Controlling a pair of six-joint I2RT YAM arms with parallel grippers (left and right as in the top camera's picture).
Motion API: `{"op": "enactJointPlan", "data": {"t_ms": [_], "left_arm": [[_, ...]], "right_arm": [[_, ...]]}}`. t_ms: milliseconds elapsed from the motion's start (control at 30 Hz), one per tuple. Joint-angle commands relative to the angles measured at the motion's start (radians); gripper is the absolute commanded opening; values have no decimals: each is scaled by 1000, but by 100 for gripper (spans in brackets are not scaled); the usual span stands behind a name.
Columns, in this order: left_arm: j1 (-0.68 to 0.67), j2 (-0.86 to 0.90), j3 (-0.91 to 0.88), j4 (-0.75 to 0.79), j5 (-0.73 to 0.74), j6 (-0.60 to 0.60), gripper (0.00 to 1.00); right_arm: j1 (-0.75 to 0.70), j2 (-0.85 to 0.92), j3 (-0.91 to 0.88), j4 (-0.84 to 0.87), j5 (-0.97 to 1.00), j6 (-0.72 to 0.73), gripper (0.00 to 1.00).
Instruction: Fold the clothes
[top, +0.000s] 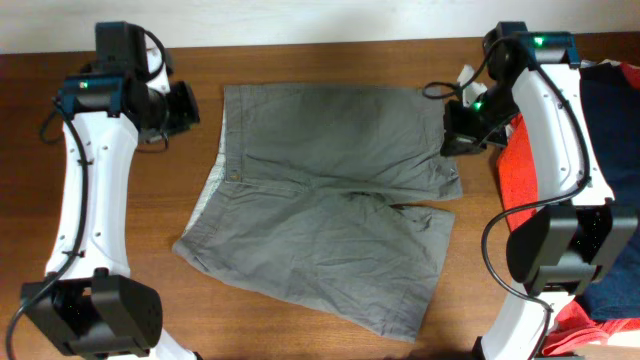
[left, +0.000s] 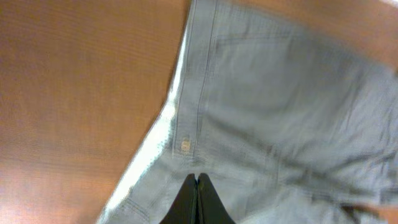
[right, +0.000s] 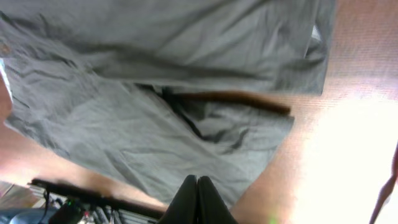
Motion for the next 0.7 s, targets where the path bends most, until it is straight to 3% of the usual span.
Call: {"op": "enactJointPlan", "data": {"t_ms": [0, 133, 200, 300, 400, 567, 633, 667], "left_arm": [[-27, 14, -185, 34, -8, 13, 1], [-30, 35, -499, 259, 2, 13, 1], [-30, 37, -675, 467, 2, 12, 1], [-29, 37, -776, 573, 0, 12, 1], [-29, 37, -807, 600, -45, 12, 1], [-29, 24, -750, 586, -19, 12, 1], [-29, -74, -585, 481, 51, 12, 1], [-29, -192, -437, 344, 28, 12, 1]], "right_arm": [[62, -16, -208, 26, 13, -11, 4], [76, -16, -553, 270, 115, 69, 4], [56, -16, -676, 420, 157, 72, 4], [35, -16, -742, 509, 291, 164, 4], [29, -16, -813, 642, 296, 164, 4], [29, -28, -691, 583, 257, 174, 7], [29, -58, -490, 447, 213, 144, 9], [29, -89, -351, 325, 215, 146, 10]]}}
